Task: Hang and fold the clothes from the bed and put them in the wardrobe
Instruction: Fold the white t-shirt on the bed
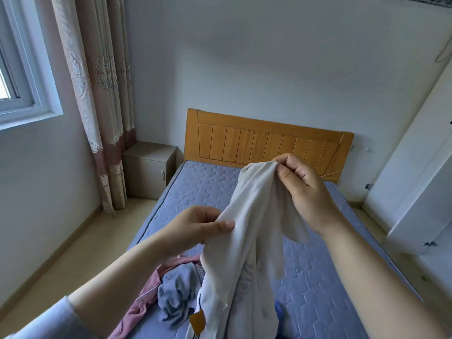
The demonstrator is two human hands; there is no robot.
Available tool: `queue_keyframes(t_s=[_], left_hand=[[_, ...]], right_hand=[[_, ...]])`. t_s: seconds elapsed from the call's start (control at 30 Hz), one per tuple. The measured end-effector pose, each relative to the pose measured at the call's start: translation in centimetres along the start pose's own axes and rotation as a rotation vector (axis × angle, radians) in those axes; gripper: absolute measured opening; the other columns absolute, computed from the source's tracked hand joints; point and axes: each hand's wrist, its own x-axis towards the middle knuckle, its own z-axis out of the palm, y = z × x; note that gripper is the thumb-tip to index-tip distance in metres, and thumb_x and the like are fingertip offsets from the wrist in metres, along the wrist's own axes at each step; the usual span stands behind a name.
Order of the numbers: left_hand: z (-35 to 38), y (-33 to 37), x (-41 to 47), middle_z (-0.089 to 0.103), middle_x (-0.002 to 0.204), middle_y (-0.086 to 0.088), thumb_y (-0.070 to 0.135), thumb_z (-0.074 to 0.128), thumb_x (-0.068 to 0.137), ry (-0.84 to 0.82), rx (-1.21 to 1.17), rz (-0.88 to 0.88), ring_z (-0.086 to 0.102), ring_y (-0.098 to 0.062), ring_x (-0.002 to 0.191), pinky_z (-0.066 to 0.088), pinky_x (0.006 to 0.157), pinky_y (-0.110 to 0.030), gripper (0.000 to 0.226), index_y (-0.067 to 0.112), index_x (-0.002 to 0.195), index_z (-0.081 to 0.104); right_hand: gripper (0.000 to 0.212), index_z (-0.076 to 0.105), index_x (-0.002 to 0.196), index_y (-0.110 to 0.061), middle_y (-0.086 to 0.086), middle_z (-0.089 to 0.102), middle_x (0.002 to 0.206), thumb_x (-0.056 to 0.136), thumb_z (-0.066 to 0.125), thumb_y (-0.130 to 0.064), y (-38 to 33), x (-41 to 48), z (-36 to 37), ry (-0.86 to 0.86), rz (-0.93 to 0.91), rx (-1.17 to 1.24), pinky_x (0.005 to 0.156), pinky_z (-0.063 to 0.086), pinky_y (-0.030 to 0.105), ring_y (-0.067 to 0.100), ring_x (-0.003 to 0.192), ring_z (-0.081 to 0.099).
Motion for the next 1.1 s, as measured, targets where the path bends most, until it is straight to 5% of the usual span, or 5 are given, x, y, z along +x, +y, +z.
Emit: queue_keyframes(t_s=[0.27,0.47,0.63,0.77,1.1], left_hand=[[-1.2,2.1,-0.1,0.057,0.062,0.004,0.039,0.075,0.080,0.437,0.257,0.160,0.048,-0.010,0.057,0.038,0.056,-0.027,0.029,0.013,0.073,0.065],[-1.6,3.9,0.4,0.055,0.058,0.012,0.030,0.076,0.079,0.409,0.456,0.184,0.045,-0.003,0.054,0.038,0.054,-0.020,0.020,0.016,0.070,0.063],[-0.7,4.3,0.5,0.050,0.057,0.014,0.024,0.078,0.073,0.268,0.580,0.233,0.040,-0.002,0.053,0.037,0.056,-0.018,0.024,0.020,0.065,0.056],[-0.5,4.3,0.3,0.050,0.058,0.017,0.031,0.078,0.072,0.228,0.659,0.269,0.040,-0.003,0.055,0.036,0.054,-0.016,0.027,0.026,0.063,0.053],[-2.2,3.4,-1.6,0.042,0.057,0.014,0.027,0.086,0.068,0.141,0.622,0.105,0.032,-0.005,0.055,0.030,0.054,-0.023,0.037,0.022,0.064,0.050]], right_hand=[[0.017,0.061,0.088,-0.019,-0.001,0.059,0.075,0.100,0.050,-0.017,1.5,-1.8,-2.7,0.012,0.025,-0.196,0.066,0.038,0.019,0.004,0.071,0.050],[0.013,0.067,0.084,-0.020,-0.001,0.072,0.082,0.093,0.060,-0.013,2.7,-3.6,-2.8,-0.197,0.299,-0.202,0.076,0.048,0.033,0.016,0.078,0.065],[0.022,0.068,0.112,-0.021,-0.007,0.072,0.109,0.091,0.066,-0.016,2.0,-3.6,0.4,-0.180,0.291,0.045,0.093,0.050,0.019,0.003,0.107,0.065],[0.019,0.073,0.103,-0.024,-0.010,0.074,0.102,0.086,0.070,-0.033,1.5,-3.6,3.3,-0.269,0.303,0.116,0.084,0.049,0.012,0.002,0.100,0.068],[0.015,0.067,0.080,-0.024,-0.008,0.061,0.069,0.093,0.059,-0.021,1.5,-4.1,6.4,-0.212,0.161,0.059,0.062,0.042,0.018,0.002,0.066,0.052]])
